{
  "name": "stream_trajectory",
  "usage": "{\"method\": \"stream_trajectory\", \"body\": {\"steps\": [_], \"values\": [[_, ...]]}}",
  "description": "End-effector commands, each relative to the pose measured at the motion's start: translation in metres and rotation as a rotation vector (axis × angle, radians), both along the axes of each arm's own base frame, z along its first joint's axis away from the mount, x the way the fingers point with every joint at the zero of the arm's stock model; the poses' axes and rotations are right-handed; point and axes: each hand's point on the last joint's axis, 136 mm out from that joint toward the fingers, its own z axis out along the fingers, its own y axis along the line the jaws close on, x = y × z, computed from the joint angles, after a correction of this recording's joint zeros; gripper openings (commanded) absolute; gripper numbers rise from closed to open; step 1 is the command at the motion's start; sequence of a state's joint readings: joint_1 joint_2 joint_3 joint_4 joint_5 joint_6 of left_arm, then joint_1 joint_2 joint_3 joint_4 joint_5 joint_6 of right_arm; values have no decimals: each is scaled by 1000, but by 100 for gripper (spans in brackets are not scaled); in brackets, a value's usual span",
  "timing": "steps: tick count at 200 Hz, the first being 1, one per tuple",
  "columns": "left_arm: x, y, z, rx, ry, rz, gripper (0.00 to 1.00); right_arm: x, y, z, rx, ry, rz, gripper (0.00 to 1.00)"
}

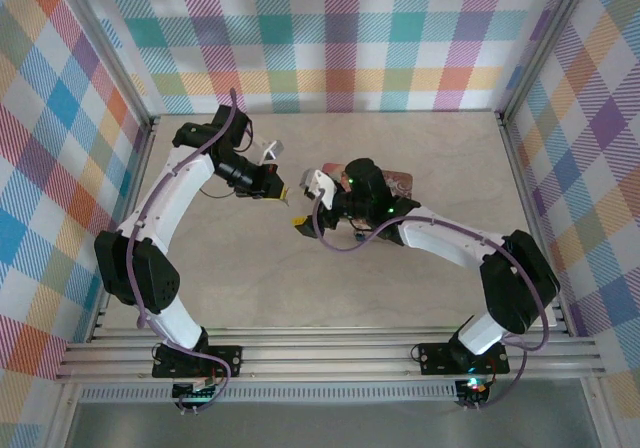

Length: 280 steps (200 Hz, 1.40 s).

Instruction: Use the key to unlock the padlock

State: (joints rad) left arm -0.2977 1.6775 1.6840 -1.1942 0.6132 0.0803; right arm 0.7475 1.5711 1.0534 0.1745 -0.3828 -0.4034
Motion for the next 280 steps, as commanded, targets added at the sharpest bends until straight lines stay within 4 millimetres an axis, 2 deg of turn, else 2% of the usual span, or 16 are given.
{"method": "stream_trajectory", "body": {"steps": [1, 22, 67, 84, 113, 129, 188, 238, 280], "values": [[-12, 1, 15, -29, -7, -35, 0, 1, 18, 12, -37, -308, 118, 88], [-16, 0, 15, -37, 3, -48, 0, 0, 29, 11, -47, -394, 163, 88], [-22, 2, 15, -37, 4, -65, 0, 1, 47, 21, 2, -388, 164, 84], [-23, 4, 15, -37, -4, -59, 0, -1, 50, 23, 19, -350, 151, 74], [-19, 11, 16, -27, -28, -19, 0, -10, 51, 11, 0, -314, 143, 48], [-17, 16, 17, -27, -42, 10, 0, -16, 49, 4, -10, -286, 137, 41], [-12, 22, 29, -78, -90, 81, 0, -29, 41, -7, -5, -157, 104, 41], [-15, 22, 27, -95, -96, 89, 0, -37, 35, -19, 32, -29, 54, 46], [-16, 21, 25, -109, -85, 115, 0, -34, 18, -14, 105, 38, -65, 49]]}}
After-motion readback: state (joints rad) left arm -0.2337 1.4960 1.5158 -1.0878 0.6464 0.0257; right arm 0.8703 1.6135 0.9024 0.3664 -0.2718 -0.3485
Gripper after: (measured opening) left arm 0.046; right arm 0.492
